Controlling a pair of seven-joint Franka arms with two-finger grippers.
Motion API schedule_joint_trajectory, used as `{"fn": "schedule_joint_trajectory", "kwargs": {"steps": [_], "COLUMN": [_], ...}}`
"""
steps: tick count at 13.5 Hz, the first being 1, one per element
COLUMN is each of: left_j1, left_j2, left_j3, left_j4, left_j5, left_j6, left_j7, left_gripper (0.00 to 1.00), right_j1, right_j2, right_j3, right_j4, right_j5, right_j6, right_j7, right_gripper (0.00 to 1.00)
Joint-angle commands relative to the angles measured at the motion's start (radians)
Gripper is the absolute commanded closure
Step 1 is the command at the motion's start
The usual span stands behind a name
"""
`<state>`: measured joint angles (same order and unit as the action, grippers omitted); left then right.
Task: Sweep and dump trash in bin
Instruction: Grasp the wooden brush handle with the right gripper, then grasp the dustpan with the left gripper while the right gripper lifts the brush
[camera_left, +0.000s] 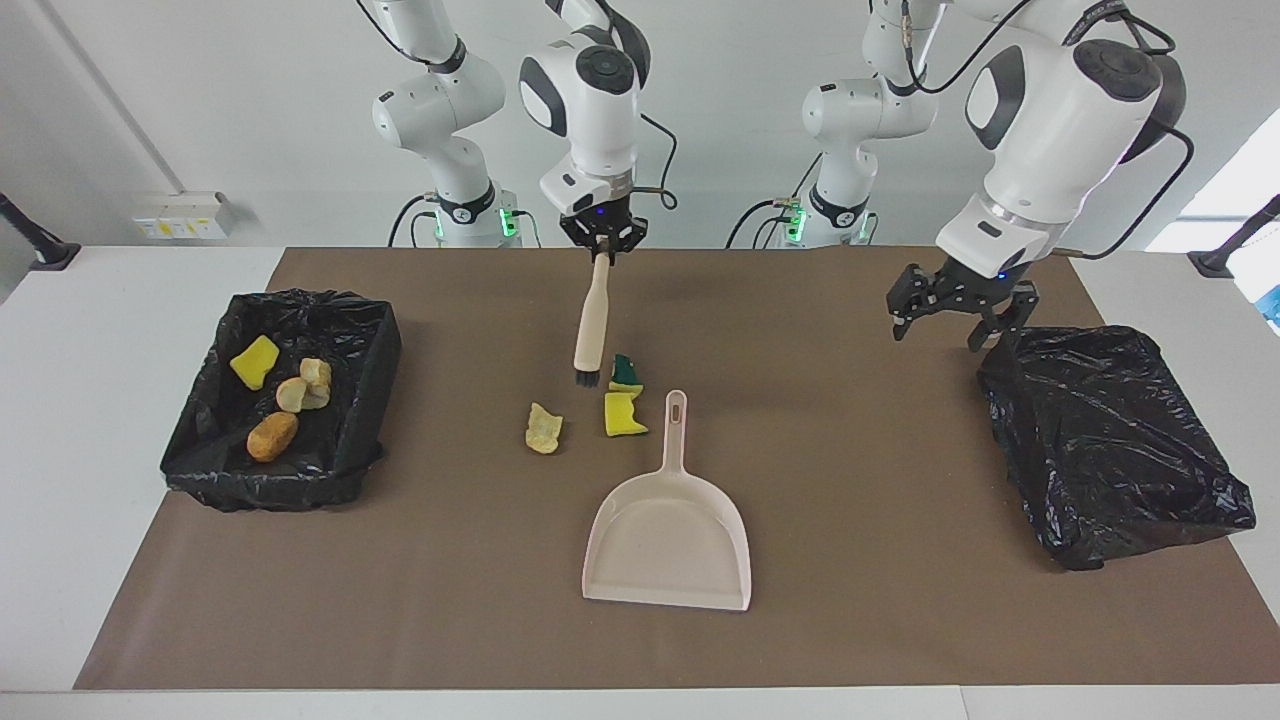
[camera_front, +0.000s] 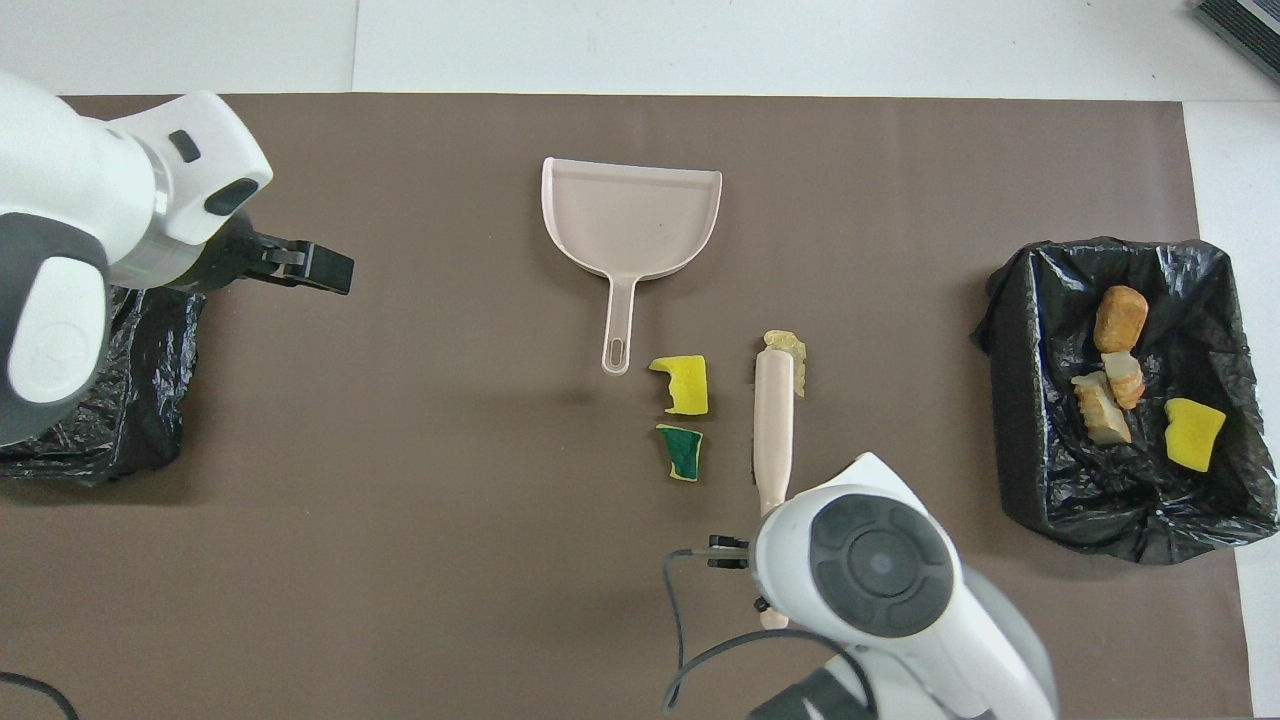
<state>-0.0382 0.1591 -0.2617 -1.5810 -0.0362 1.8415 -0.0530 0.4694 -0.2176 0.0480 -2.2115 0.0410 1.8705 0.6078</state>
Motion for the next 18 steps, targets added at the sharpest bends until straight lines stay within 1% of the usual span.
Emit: {"fn": "schedule_joint_trajectory", "kwargs": {"steps": [1, 2, 4, 6, 7, 8, 9, 11, 12, 13, 14, 16, 17, 18], "left_j1": [-0.112, -0.150, -0.237, -0.276, -0.298, -0.325, -0.345, -0.342, -0.344, -0.360, -0.386, -0.391, -0.391, -0.391], "left_j2": [0.106, 0.143, 0.216, 0.237, 0.256, 0.281, 0.287, 0.325, 0.361, 0.406, 0.424, 0.425, 0.425, 0.425], "left_j3": [0.009, 0.012, 0.010, 0.009, 0.009, 0.009, 0.009, 0.009, 0.010, 0.009, 0.012, 0.013, 0.013, 0.013], "left_j4": [0.065, 0.078, 0.099, 0.095, 0.095, 0.092, 0.087, 0.090, 0.099, 0.113, 0.121, 0.125, 0.130, 0.128], "left_j5": [0.015, 0.019, 0.076, 0.081, 0.078, 0.079, 0.084, 0.087, 0.114, 0.174, 0.195, 0.196, 0.196, 0.196], "left_j6": [0.056, 0.094, 0.126, 0.140, 0.157, 0.209, 0.267, 0.307, 0.330, 0.338, 0.338, 0.328, 0.331, 0.332], "left_j7": [-0.134, -0.189, -0.269, -0.278, -0.289, -0.353, -0.410, -0.410, -0.410, -0.415, -0.416, -0.419, -0.419, -0.419], "left_gripper": [0.00, 0.00, 0.00, 0.00, 0.00, 0.00, 0.00, 0.00, 0.00, 0.00, 0.00, 0.00, 0.00, 0.00], "right_j1": [-0.164, -0.208, -0.293, -0.333, -0.339, -0.339, -0.345, -0.373, -0.380, -0.380, -0.373, -0.365, -0.365, -0.364], "right_j2": [-0.026, -0.019, -0.016, -0.009, 0.001, 0.038, 0.056, 0.057, 0.058, 0.057, 0.061, 0.089, 0.089, 0.087], "right_j3": [0.010, 0.010, 0.012, 0.012, 0.012, 0.012, 0.012, 0.012, 0.013, 0.013, 0.013, 0.013, 0.013, 0.013], "right_j4": [-0.019, -0.019, -0.030, -0.054, -0.081, -0.095, -0.097, -0.102, -0.109, -0.111, -0.112, -0.122, -0.149, -0.151], "right_j5": [0.003, -0.001, -0.038, -0.040, -0.040, -0.040, -0.040, -0.040, -0.038, -0.036, -0.033, -0.032, -0.033, -0.032], "right_j6": [-0.016, -0.010, 0.004, 0.033, 0.085, 0.138, 0.159, 0.160, 0.170, 0.180, 0.196, 0.240, 0.280, 0.280], "right_j7": [-0.196, -0.254, -0.391, -0.453, -0.460, -0.468, -0.480, -0.519, -0.523, -0.523, -0.519, -0.510, -0.511, -0.511], "right_gripper": [1.00, 1.00, 1.00, 1.00, 1.00, 1.00, 1.00, 1.00, 1.00, 1.00, 1.00, 1.00, 1.00, 1.00]}}
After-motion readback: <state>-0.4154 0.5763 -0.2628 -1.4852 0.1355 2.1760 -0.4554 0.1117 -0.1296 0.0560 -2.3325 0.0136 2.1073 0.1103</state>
